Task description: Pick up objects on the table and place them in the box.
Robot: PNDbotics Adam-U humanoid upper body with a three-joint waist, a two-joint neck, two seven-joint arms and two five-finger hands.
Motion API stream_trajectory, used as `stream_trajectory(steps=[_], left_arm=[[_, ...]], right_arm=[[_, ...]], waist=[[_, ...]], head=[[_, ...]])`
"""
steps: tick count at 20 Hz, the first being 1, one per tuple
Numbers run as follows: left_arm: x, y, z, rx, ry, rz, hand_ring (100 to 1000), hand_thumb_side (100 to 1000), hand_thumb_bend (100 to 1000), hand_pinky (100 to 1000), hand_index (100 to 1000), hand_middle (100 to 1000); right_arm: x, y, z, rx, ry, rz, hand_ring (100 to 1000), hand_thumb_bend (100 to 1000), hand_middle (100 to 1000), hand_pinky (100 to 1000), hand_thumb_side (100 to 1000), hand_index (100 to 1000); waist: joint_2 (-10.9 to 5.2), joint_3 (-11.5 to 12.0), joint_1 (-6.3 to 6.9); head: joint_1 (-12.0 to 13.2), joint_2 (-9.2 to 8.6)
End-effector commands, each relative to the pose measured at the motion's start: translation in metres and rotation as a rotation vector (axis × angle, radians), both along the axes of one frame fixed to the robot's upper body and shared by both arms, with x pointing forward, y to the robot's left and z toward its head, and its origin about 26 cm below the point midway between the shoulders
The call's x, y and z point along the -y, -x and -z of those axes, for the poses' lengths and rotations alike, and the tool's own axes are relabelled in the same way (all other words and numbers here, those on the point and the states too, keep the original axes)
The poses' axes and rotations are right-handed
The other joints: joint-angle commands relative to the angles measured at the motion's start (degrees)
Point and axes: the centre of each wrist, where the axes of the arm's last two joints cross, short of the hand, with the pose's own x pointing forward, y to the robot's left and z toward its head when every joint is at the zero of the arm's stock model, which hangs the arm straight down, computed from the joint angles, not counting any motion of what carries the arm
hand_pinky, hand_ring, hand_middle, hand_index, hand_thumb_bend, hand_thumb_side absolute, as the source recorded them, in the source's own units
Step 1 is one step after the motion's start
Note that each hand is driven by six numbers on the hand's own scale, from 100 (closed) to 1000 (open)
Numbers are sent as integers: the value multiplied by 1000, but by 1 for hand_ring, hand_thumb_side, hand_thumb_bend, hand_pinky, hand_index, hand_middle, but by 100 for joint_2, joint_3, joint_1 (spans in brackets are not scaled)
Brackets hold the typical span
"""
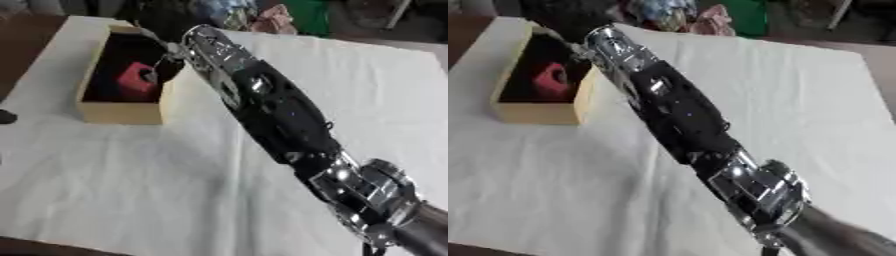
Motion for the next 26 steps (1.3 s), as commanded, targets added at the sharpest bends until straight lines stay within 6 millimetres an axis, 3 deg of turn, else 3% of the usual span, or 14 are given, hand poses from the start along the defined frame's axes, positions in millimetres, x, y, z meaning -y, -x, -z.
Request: stream_trajectory(steps=[1, 6, 12, 17, 22, 26], left_arm=[[-4, 1, -5, 19, -7, -15, 790, 143, 100, 1000, 802, 684], [-9, 2, -1, 9, -4, -44, 792, 144, 100, 1000, 802, 683], [-15, 5, 3, 4, 3, -82, 794, 143, 100, 1000, 802, 683], [-18, 6, 6, -1, 7, -110, 798, 144, 100, 1000, 801, 682], [-22, 7, 8, -6, 17, -139, 799, 146, 100, 1000, 801, 682], [-25, 8, 12, -20, 26, -163, 800, 154, 100, 1000, 801, 684]], right_arm=[[19, 7, -27, 64, -118, -20, 984, 418, 882, 848, 100, 951], [60, 18, -38, 75, -343, -14, 1000, 376, 853, 824, 100, 952], [120, 38, -37, 124, -654, 74, 1000, 209, 798, 776, 100, 942], [166, 52, -19, 140, -894, 156, 1000, 100, 777, 755, 100, 942], [201, 64, 6, 171, -1094, 233, 1000, 100, 764, 744, 100, 940], [215, 70, 25, 196, -1222, 267, 1000, 100, 756, 738, 100, 935]], waist=[[-125, -39, 48], [-156, -205, 68], [-156, -402, 136], [-144, -568, 182], [-145, -700, 212], [-189, -756, 219]], head=[[66, -27], [193, -8], [345, -10], [447, 1], [531, 23], [576, 66]])
